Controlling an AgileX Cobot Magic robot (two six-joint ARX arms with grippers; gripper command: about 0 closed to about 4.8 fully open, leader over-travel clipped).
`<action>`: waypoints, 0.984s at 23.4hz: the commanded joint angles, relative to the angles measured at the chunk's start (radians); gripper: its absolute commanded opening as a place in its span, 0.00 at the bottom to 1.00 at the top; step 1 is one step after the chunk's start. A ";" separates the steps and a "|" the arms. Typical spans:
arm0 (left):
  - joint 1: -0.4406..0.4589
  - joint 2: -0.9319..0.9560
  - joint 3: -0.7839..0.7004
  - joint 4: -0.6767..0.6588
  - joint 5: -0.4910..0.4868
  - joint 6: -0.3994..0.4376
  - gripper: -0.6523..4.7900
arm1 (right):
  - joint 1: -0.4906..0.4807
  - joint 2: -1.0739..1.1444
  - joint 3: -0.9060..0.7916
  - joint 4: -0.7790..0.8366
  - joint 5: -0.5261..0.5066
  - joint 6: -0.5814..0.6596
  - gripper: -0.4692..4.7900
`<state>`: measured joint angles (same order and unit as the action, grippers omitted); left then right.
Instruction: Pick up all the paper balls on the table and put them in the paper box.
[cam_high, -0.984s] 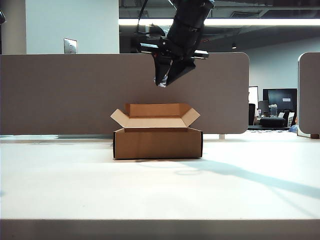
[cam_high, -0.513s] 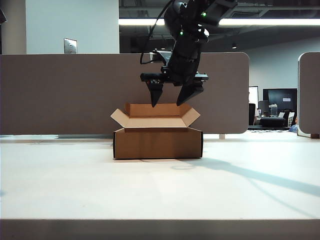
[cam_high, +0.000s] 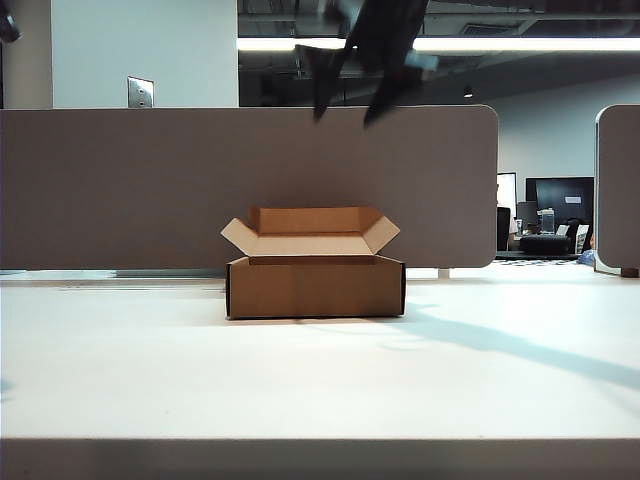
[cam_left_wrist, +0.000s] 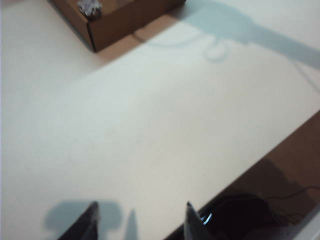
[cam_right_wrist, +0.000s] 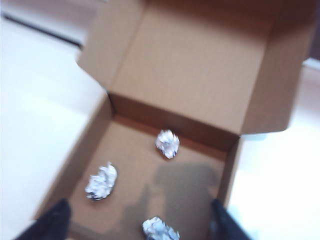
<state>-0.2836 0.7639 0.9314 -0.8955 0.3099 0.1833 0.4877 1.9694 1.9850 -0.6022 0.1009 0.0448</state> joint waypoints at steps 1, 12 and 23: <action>0.000 -0.002 0.000 0.043 0.013 -0.004 0.50 | 0.001 -0.105 0.008 -0.097 0.000 0.008 0.65; 0.000 -0.235 0.000 -0.011 -0.044 -0.068 0.12 | 0.018 -0.629 -0.275 -0.298 0.055 0.037 0.35; 0.000 -0.472 -0.262 0.206 -0.114 -0.139 0.11 | 0.027 -1.376 -1.101 0.093 0.097 0.083 0.15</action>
<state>-0.2844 0.2996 0.6918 -0.7650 0.2150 0.0624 0.5144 0.6312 0.9466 -0.6334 0.1619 0.1173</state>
